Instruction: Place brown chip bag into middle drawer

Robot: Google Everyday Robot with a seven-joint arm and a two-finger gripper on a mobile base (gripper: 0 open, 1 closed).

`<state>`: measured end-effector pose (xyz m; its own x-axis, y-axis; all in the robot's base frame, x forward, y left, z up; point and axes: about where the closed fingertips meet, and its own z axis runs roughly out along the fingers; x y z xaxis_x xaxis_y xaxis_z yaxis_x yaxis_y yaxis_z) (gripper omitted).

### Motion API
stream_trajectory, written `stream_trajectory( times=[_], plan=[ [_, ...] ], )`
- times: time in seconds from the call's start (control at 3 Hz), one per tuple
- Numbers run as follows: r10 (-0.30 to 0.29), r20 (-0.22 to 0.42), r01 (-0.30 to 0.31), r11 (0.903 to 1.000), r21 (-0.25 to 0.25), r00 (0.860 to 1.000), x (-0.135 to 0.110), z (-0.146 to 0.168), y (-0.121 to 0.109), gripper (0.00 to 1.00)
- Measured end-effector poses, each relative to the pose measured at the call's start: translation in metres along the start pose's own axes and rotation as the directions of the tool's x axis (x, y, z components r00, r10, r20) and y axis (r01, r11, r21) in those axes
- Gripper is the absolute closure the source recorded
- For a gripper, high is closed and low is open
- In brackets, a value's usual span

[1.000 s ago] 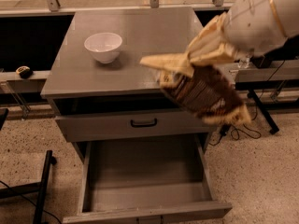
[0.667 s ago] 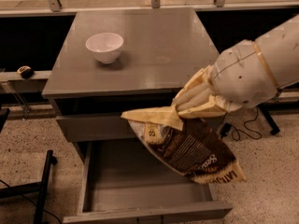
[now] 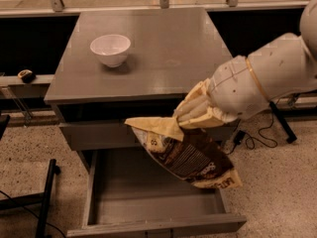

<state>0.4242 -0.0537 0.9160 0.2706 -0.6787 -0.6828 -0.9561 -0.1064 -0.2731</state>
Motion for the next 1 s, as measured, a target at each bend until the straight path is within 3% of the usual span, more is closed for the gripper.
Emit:
stream_trajectory(
  times=[0.33,0.67,1.0],
  plan=[
    [-0.009,-0.001,0.009,0.9997,-0.022,1.0,0.065,0.081,0.03,1.0],
    [0.028,-0.015,-0.029,0.999,-0.034,0.999,0.119,0.148,0.059,1.0],
    [0.058,-0.054,-0.059,0.9982,-0.014,0.997,0.16,0.198,0.062,1.0]
  ],
)
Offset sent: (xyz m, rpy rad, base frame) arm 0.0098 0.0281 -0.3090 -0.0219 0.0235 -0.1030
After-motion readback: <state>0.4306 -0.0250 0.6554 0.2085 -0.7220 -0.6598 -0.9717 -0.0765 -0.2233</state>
